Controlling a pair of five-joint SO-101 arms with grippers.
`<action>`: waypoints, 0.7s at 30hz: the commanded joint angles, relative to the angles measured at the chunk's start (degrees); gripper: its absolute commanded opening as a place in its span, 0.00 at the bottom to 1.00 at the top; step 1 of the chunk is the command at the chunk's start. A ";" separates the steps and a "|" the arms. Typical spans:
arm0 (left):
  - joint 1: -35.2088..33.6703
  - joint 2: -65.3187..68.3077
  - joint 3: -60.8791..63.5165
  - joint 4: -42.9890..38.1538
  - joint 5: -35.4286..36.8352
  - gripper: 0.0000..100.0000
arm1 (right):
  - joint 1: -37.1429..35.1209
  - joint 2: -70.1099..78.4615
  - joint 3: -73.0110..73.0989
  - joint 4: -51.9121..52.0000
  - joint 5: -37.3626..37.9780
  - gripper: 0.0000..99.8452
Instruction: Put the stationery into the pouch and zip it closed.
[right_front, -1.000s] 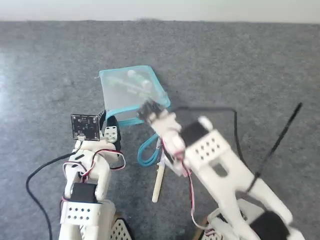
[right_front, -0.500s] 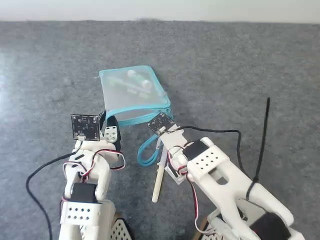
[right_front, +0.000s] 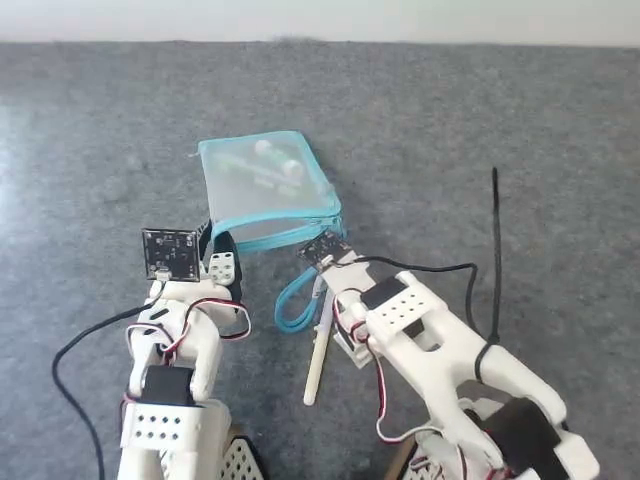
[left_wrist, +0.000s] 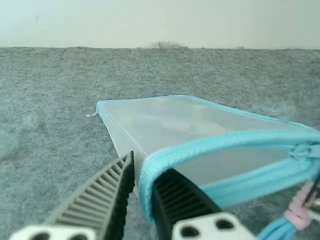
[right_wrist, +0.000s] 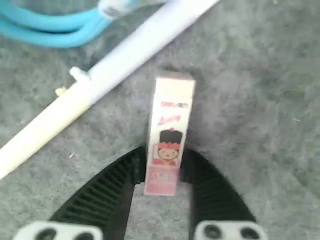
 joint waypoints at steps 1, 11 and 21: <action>0.70 -0.53 -0.75 -1.67 -0.62 0.01 | 1.71 0.40 -0.88 -0.22 3.87 0.03; 0.79 -0.35 -0.66 -1.67 -0.35 0.01 | 15.96 -16.31 -14.95 24.40 12.84 0.01; 0.79 -0.44 -0.66 -1.67 -0.44 0.01 | 0.92 -12.53 -50.55 46.73 8.97 0.01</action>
